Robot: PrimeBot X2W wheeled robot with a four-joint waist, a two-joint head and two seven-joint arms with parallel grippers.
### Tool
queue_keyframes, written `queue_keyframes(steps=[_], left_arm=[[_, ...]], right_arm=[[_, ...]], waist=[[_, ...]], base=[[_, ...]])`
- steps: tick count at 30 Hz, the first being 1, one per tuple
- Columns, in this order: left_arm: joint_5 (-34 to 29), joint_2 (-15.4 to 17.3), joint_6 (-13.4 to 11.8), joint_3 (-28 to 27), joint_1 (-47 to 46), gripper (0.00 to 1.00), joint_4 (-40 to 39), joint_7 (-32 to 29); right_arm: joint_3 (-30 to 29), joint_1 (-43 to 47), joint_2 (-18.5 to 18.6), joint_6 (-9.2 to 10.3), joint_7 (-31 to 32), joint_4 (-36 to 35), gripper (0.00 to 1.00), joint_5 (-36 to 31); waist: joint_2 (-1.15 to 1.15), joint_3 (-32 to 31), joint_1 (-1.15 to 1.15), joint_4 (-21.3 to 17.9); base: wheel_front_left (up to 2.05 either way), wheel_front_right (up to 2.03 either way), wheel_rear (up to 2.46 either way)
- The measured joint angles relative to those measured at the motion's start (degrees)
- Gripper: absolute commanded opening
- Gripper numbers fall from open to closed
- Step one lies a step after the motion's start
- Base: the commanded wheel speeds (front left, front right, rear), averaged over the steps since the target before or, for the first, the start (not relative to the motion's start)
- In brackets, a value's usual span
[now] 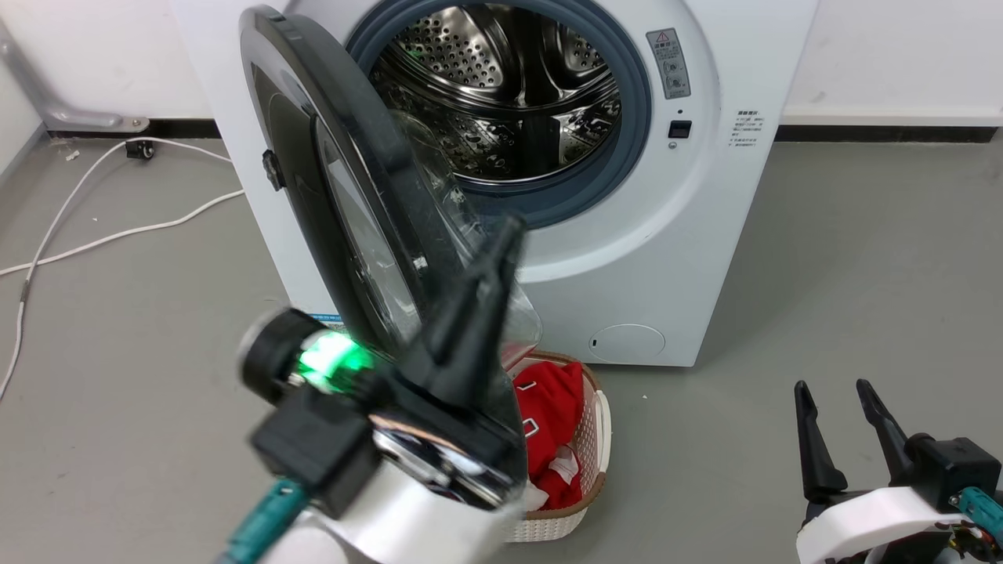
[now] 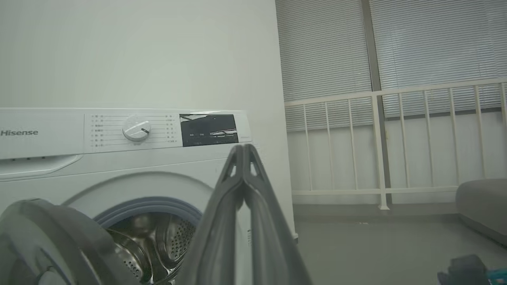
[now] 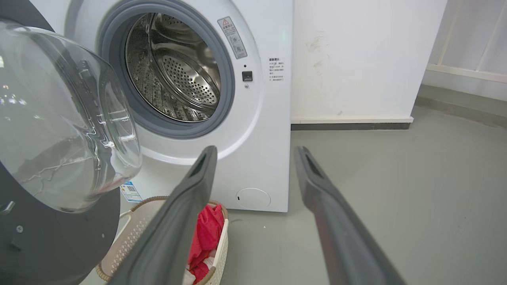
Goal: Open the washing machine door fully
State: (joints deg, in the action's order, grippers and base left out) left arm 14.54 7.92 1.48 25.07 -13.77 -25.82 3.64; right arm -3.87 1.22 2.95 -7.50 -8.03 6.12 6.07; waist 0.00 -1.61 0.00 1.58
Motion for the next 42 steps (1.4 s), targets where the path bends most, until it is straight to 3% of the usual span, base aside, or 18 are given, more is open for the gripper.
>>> queue_keyframes(steps=[8,18,22,28,42], left_arm=[[2.81,-0.19,1.42,5.97,5.49,0.00,3.44,-3.69],[4.27,0.12,1.91,10.31,10.81,0.00,17.90,-5.22],[3.87,-0.85,-0.09,8.93,9.65,0.00,23.74,-3.59],[3.88,-1.67,-3.15,6.95,8.62,0.00,26.31,-2.64],[4.39,0.58,-6.59,5.01,12.01,0.00,21.78,-4.32]], right_arm=[[-0.21,0.04,-0.01,0.00,-0.24,0.29,1.00,0.00],[0.60,-0.02,-0.02,0.00,-0.19,0.27,1.00,-1.97],[0.86,-0.06,-0.02,0.00,-0.02,0.25,1.00,-2.44],[1.02,-0.06,-0.02,0.00,-0.02,0.45,1.00,-2.53],[0.46,-0.89,-0.03,0.00,-1.81,1.54,1.00,-1.57]], waist=[[0.00,-0.12,0.00,-0.07],[0.00,-0.32,0.00,-0.95],[0.00,-0.23,0.00,-1.42],[0.00,-0.41,0.00,-1.88],[0.00,0.24,0.00,0.62]], base=[[0.00,0.00,0.00],[0.00,0.00,0.00],[0.00,0.00,0.00],[0.00,0.00,0.00],[0.00,0.00,0.00]])
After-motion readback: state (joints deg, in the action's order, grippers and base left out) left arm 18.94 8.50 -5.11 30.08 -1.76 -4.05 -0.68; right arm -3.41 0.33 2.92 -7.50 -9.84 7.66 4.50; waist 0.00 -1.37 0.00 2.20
